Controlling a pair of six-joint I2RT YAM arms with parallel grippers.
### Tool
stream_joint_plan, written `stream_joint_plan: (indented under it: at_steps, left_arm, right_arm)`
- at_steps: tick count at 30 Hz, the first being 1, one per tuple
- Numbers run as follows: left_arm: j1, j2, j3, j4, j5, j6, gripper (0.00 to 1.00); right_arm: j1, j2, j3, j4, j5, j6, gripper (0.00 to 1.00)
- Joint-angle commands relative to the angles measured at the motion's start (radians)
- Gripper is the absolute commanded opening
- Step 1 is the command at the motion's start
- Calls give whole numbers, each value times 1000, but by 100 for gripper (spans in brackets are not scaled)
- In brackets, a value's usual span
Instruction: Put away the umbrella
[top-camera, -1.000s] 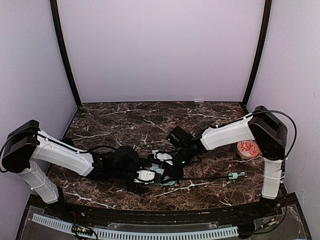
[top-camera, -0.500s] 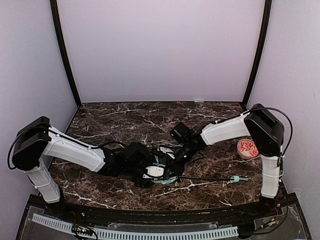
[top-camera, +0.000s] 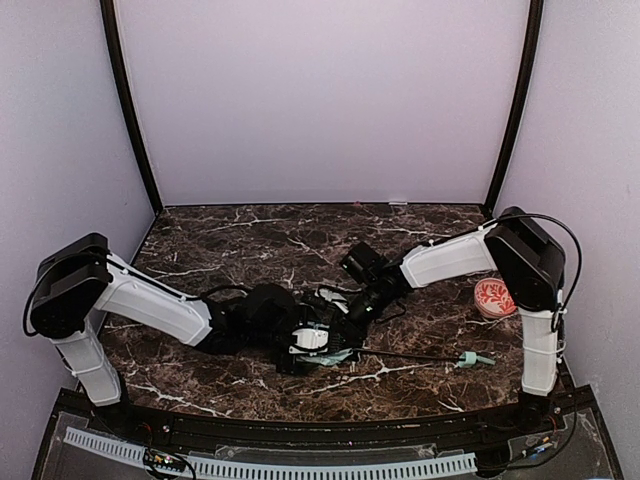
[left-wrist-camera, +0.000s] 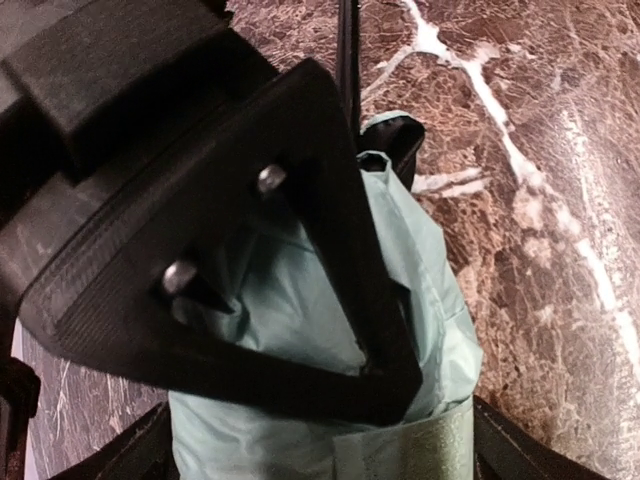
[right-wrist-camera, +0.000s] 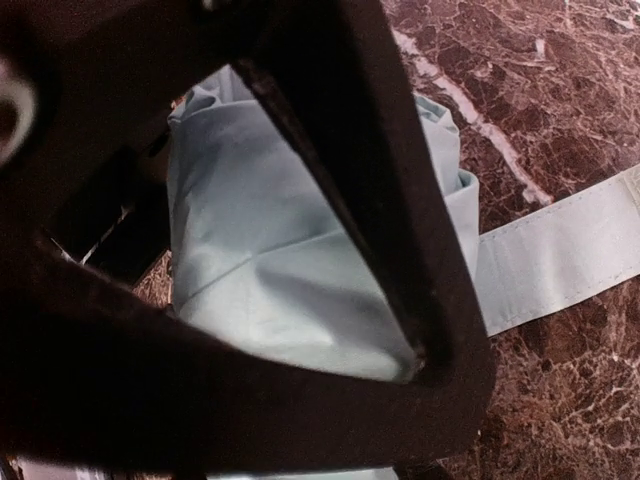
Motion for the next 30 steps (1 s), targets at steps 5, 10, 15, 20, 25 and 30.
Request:
stream_joint_plan:
  at_steps: [5, 10, 15, 20, 25, 30]
  left_arm:
    - [38, 132, 49, -337, 34, 72, 48]
    - [59, 75, 48, -425, 135, 68, 70]
    - [96, 17, 18, -387, 182, 87, 81]
    - [99, 70, 91, -377, 227, 39, 67]
    - [97, 109, 107, -427, 242, 59, 26]
    - [97, 117, 127, -489, 258, 78, 0]
  right_arm:
    - [-1, -31, 9, -17, 19, -75, 22]
    - [-13, -66, 1, -60, 61, -149, 18]
    - [-13, -64, 7, -111, 36, -221, 17]
    - [-6, -65, 8, -55, 30, -181, 17]
    - [-9, -78, -3, -39, 45, -173, 18]
    - [-26, -99, 11, -53, 75, -179, 26]
